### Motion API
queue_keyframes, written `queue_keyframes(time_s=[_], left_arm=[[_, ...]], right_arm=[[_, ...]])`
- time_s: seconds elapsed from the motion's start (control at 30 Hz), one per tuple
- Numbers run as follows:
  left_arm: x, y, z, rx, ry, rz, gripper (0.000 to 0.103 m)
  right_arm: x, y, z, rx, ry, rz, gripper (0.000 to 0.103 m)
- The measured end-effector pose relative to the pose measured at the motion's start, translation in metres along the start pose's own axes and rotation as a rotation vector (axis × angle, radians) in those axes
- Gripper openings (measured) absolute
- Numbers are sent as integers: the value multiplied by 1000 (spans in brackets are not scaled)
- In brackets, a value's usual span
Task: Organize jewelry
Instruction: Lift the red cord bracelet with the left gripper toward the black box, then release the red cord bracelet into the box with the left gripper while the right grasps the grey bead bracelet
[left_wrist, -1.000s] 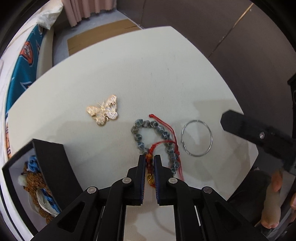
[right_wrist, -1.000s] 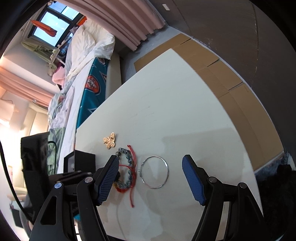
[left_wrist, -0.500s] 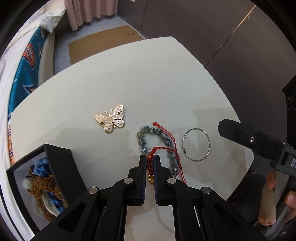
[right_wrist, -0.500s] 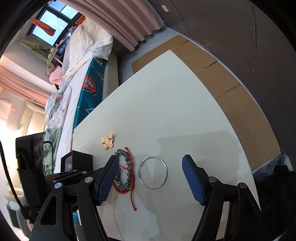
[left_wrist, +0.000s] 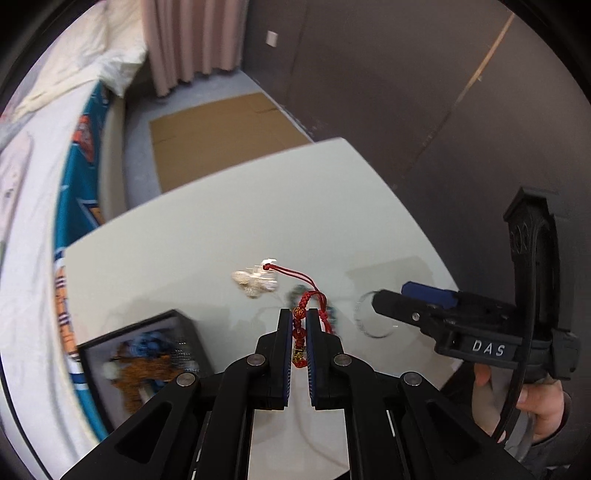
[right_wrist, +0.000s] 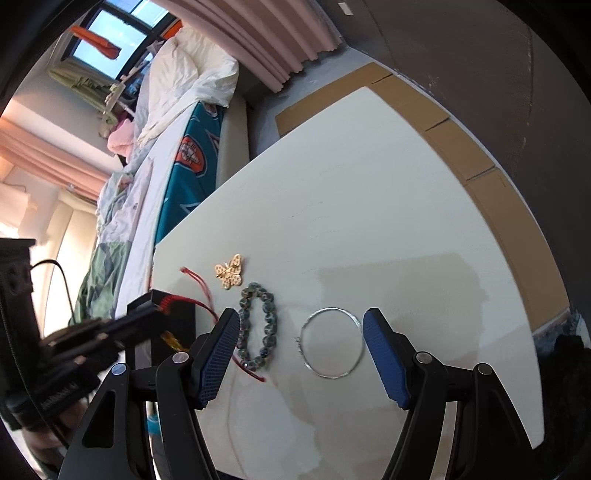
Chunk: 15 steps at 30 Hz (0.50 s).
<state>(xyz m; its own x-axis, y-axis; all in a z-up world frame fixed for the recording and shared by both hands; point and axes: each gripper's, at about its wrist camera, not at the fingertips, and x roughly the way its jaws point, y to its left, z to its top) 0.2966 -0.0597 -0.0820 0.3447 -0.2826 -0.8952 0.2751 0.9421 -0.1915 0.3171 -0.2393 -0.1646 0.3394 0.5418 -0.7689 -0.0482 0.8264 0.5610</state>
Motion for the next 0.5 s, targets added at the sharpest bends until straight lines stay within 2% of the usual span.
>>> queue_keyframes(time_s=[0.1, 0.17, 0.23, 0.33, 0.5], left_arm=[[-7, 13, -1, -25, -12, 14, 7], [-13, 21, -3, -46, -25, 15, 7], [-20, 27, -5, -57, -37, 19, 7], [-31, 33, -9, -67, -55, 24, 7], [-48, 45, -13, -81, -74, 6, 7]], right_arm=[[9, 11, 0, -37, 15, -12, 53], [15, 19, -1, -57, 22, -31, 52], [22, 25, 0, -76, 33, -46, 44], [33, 35, 1, -102, 49, -75, 41], [50, 54, -8, -195, 54, -247, 40]])
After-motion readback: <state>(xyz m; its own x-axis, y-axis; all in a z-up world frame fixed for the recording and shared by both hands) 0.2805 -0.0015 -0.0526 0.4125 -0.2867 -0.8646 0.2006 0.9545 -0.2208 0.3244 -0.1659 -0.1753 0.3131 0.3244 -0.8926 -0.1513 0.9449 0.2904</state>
